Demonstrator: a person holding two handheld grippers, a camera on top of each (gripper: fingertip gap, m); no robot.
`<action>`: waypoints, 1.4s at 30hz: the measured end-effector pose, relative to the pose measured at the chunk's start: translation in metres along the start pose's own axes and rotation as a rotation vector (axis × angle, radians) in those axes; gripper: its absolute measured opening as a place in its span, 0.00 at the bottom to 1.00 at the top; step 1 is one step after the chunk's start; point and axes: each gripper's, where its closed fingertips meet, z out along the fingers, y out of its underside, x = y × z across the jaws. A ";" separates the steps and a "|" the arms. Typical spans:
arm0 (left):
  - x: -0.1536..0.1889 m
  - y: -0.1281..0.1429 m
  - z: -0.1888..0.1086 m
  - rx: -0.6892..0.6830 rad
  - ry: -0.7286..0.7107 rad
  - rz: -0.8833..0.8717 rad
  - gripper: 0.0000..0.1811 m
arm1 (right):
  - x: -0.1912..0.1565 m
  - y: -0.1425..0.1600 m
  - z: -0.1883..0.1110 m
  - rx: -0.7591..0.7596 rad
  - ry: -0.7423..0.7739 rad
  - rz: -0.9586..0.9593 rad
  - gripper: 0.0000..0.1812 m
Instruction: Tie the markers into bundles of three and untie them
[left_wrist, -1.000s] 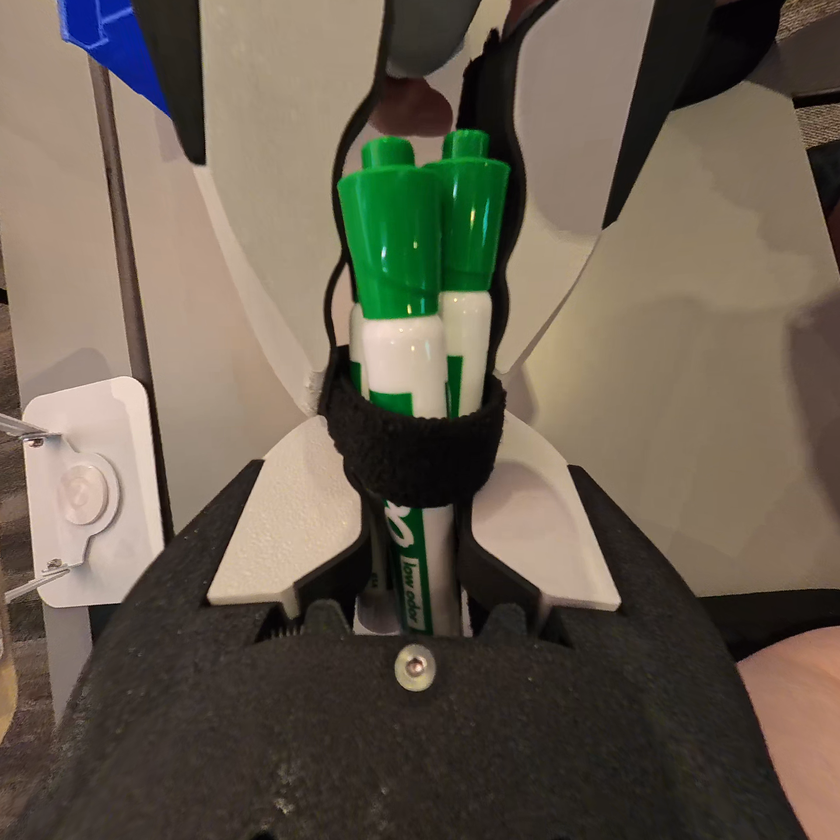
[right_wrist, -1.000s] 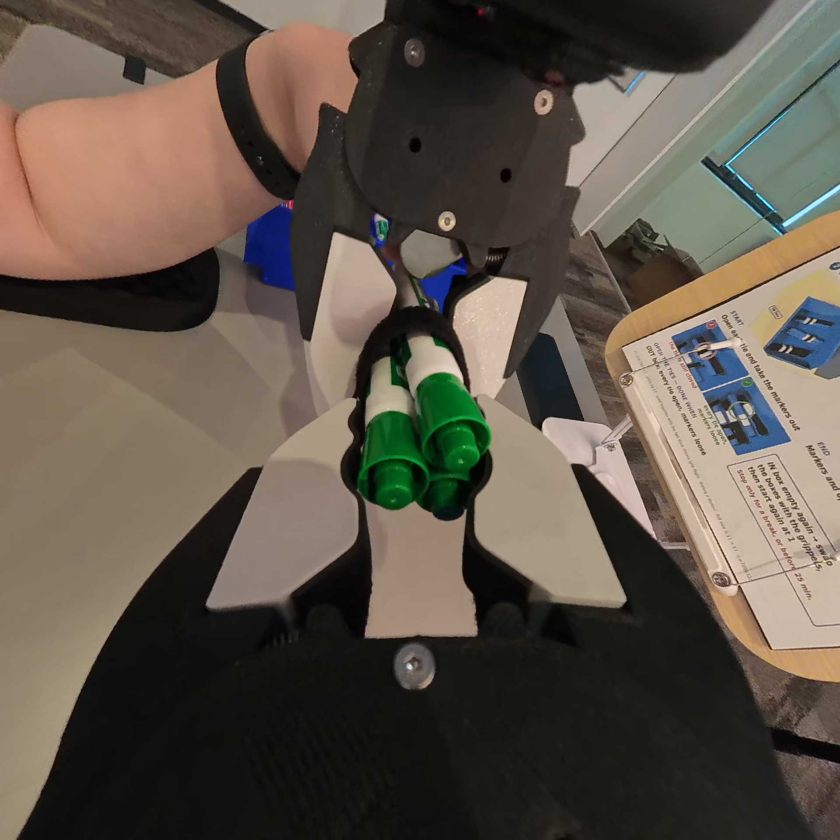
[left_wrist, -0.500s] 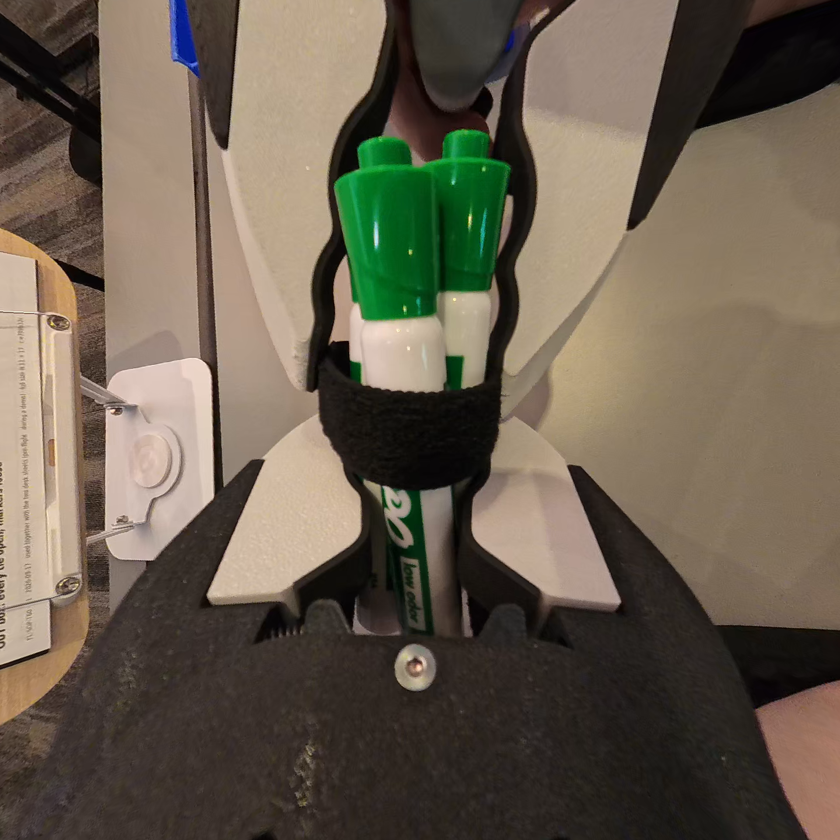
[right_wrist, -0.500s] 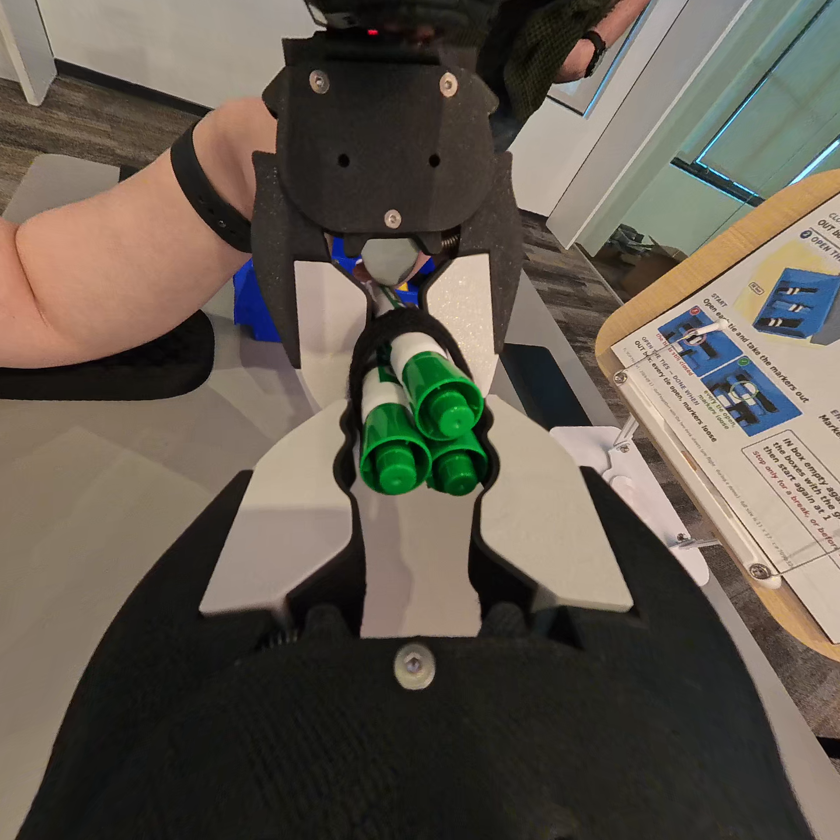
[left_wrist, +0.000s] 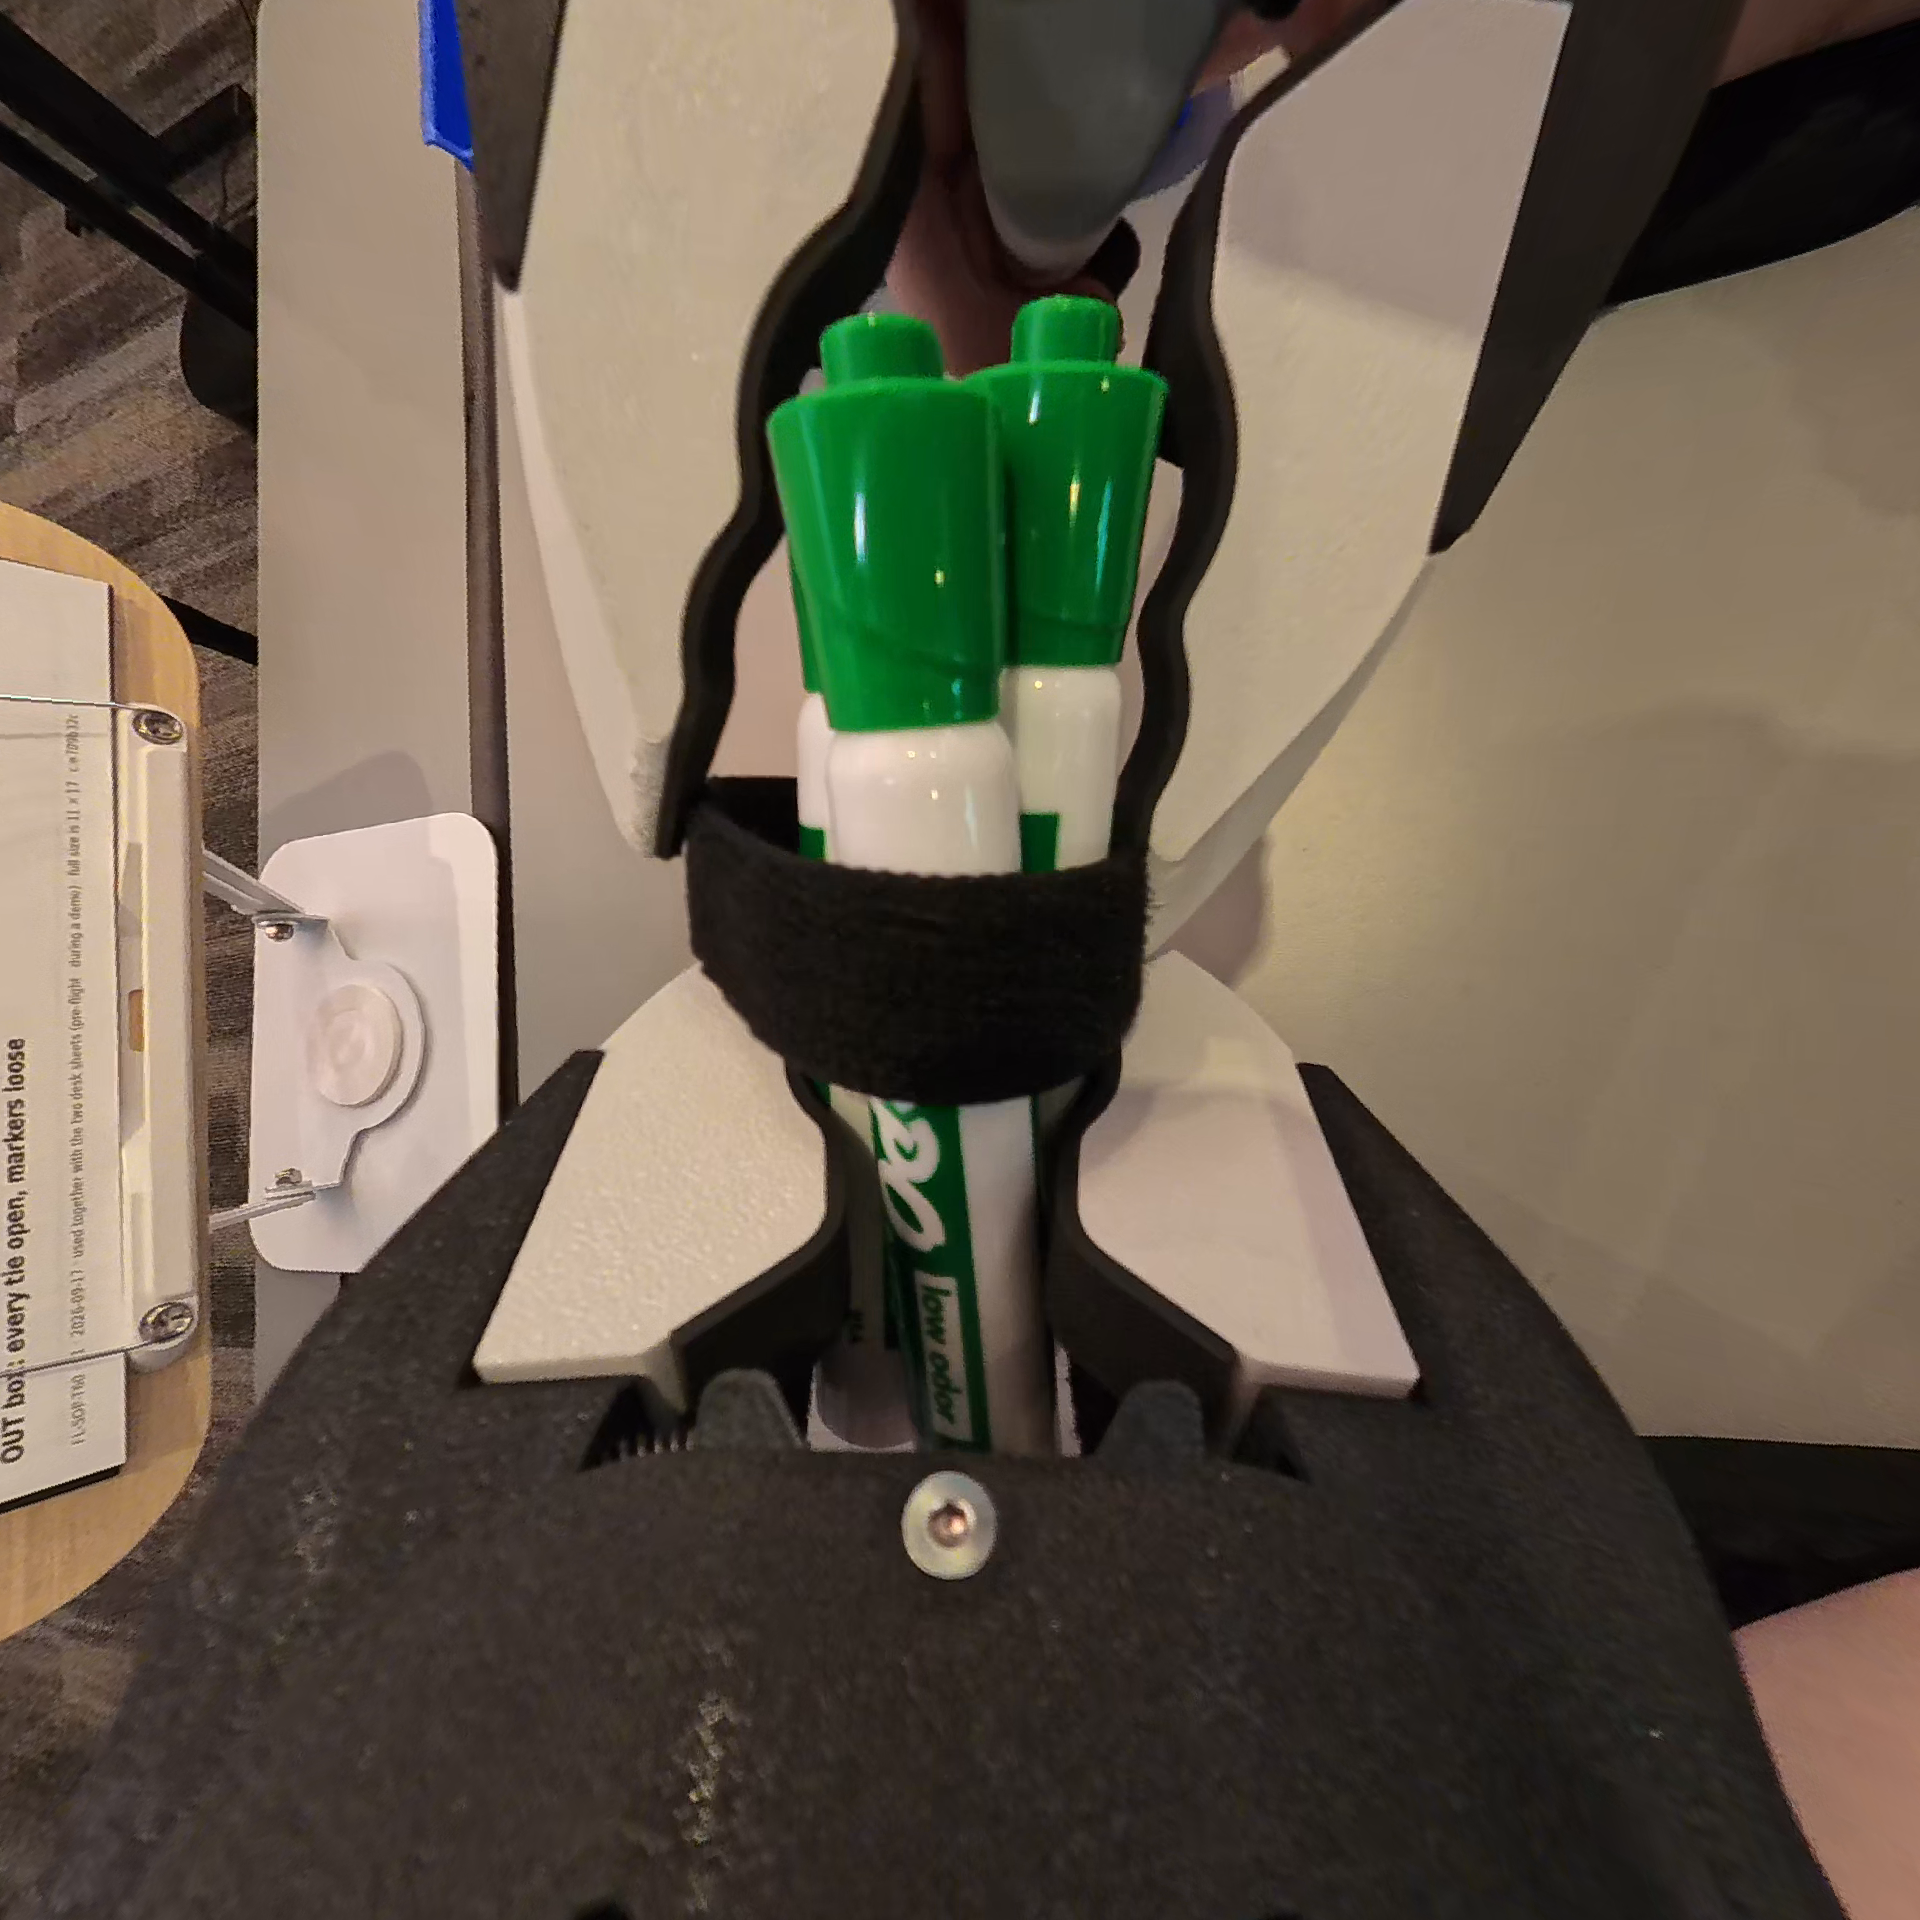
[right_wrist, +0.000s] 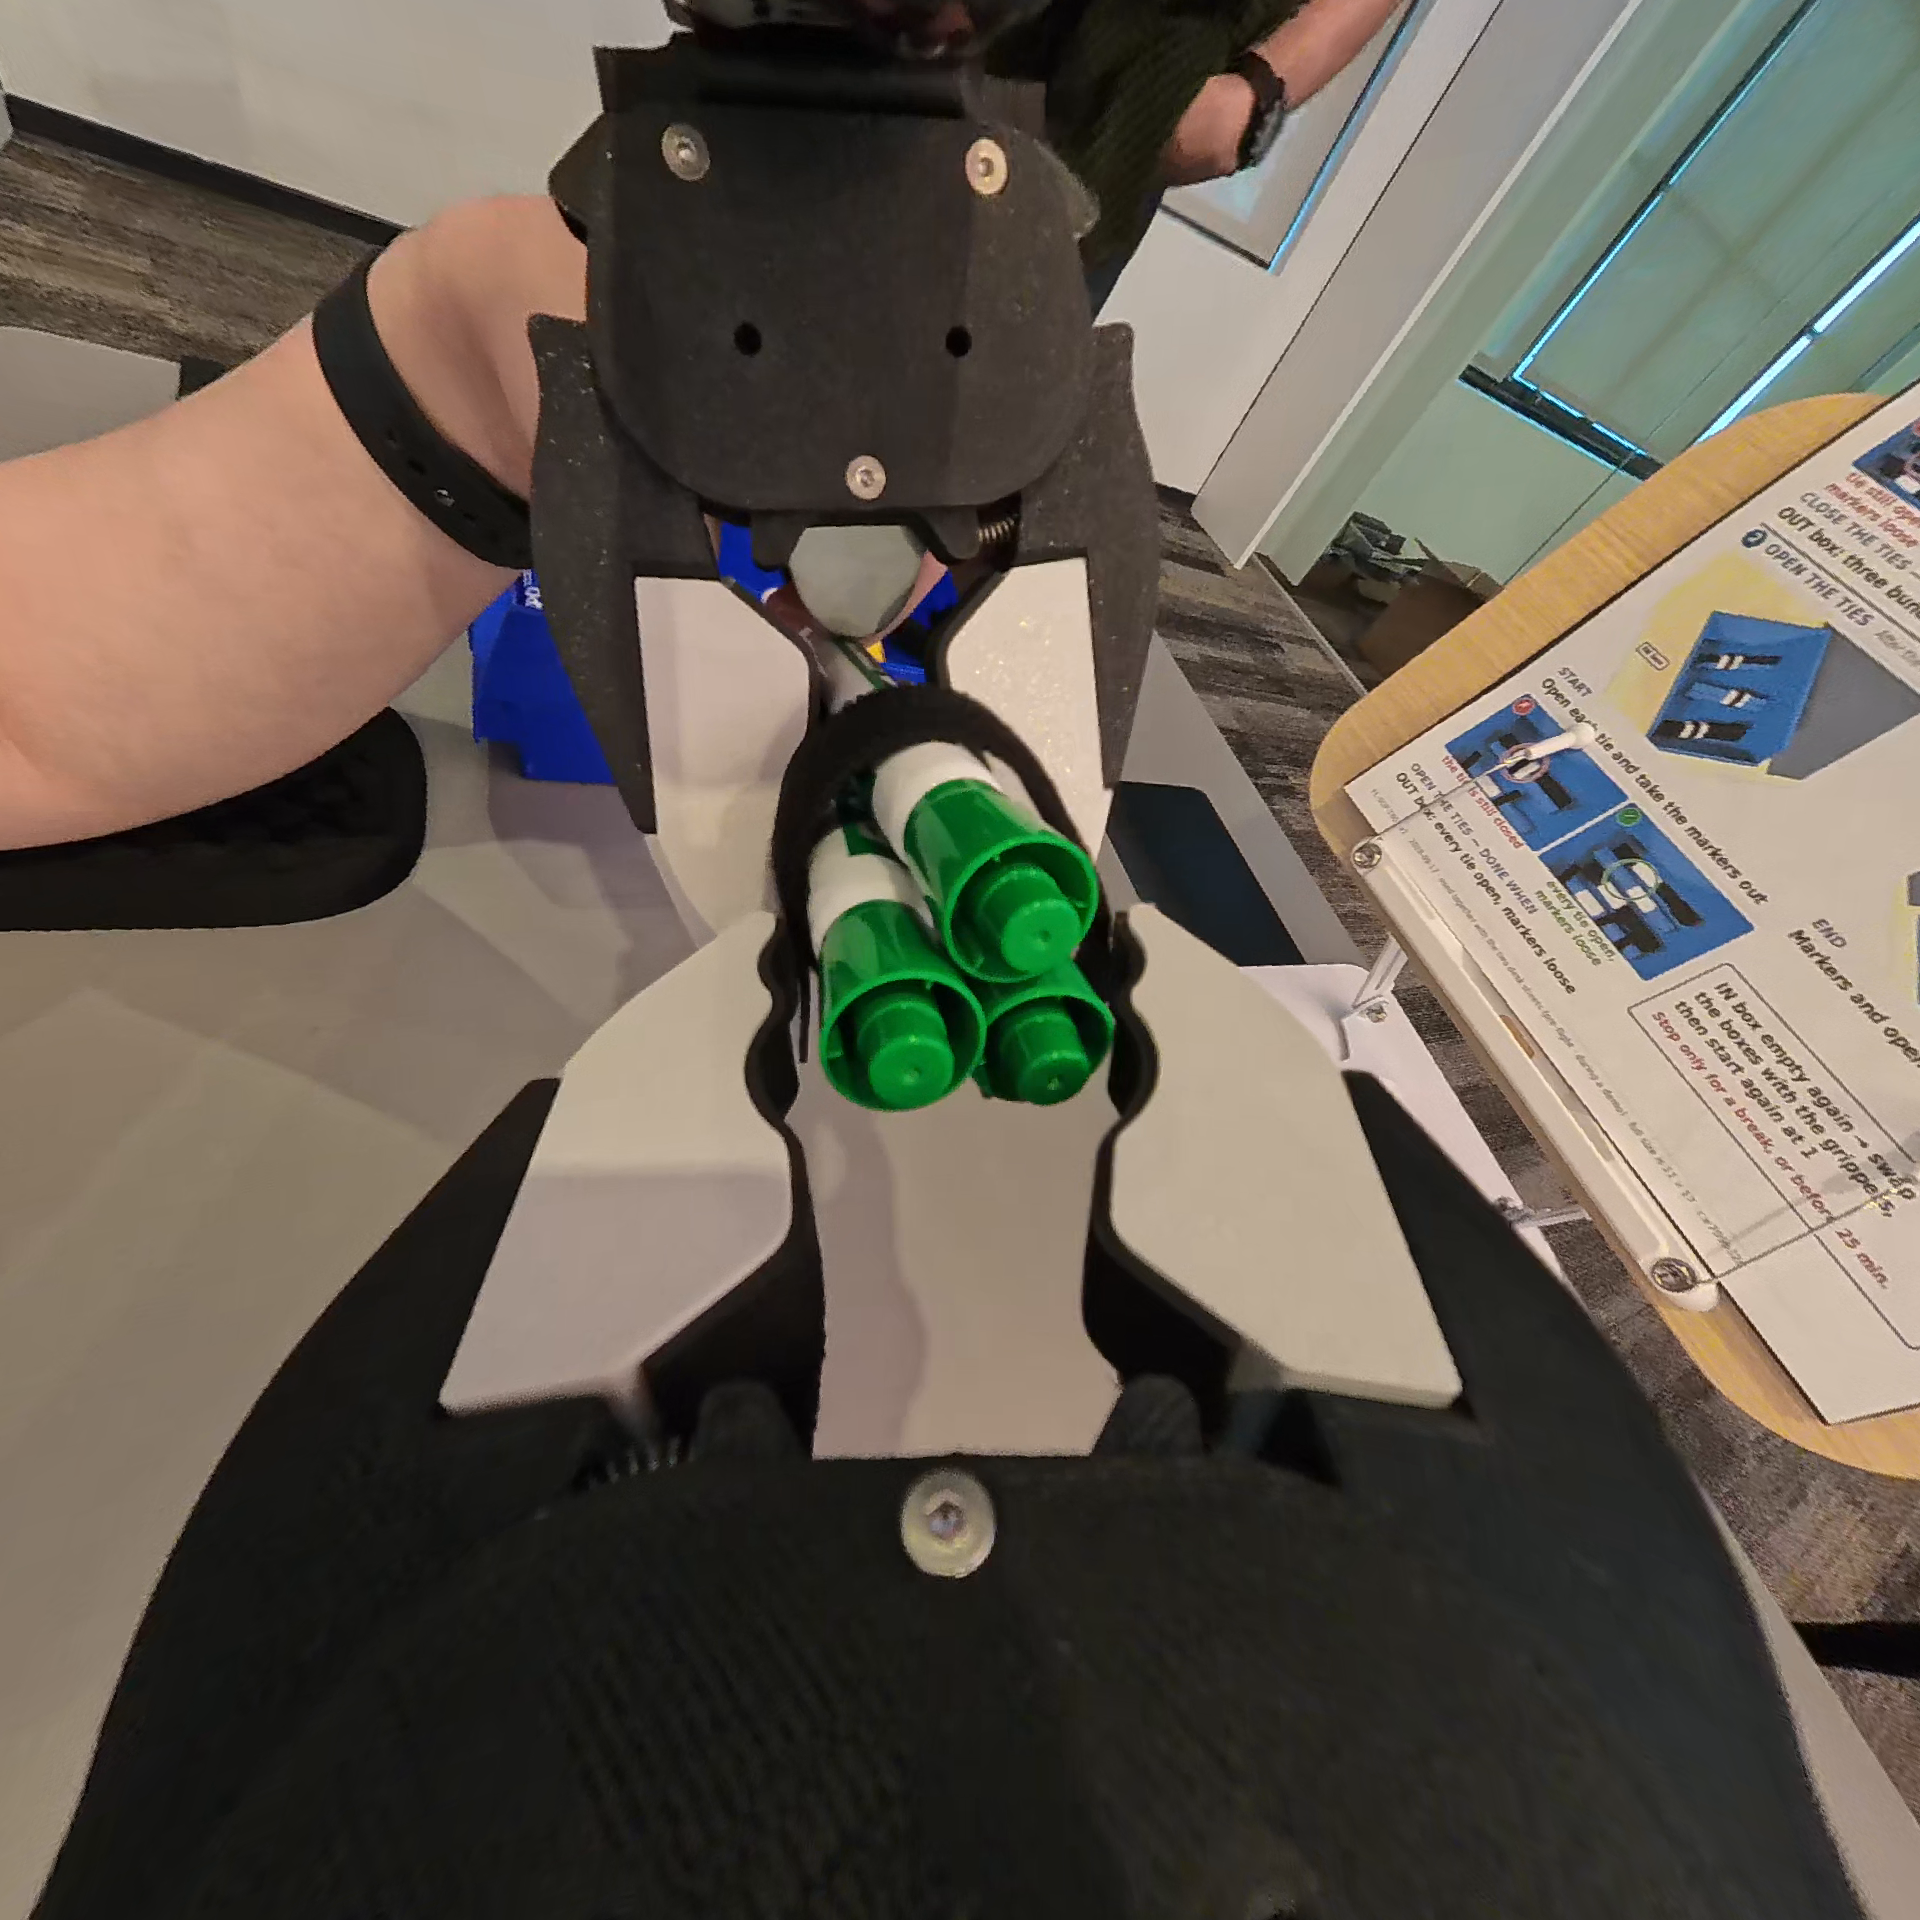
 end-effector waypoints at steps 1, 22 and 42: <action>0.000 0.000 0.000 -0.001 0.001 0.001 0.23 | 0.000 0.000 0.000 -0.001 -0.001 0.007 0.33; -0.004 0.000 -0.001 -0.010 -0.046 0.023 0.23 | -0.001 -0.001 0.000 0.012 -0.022 0.054 0.29; -0.015 -0.004 -0.006 0.021 -0.127 0.066 0.23 | 0.011 -0.008 -0.002 0.028 0.117 -0.021 0.34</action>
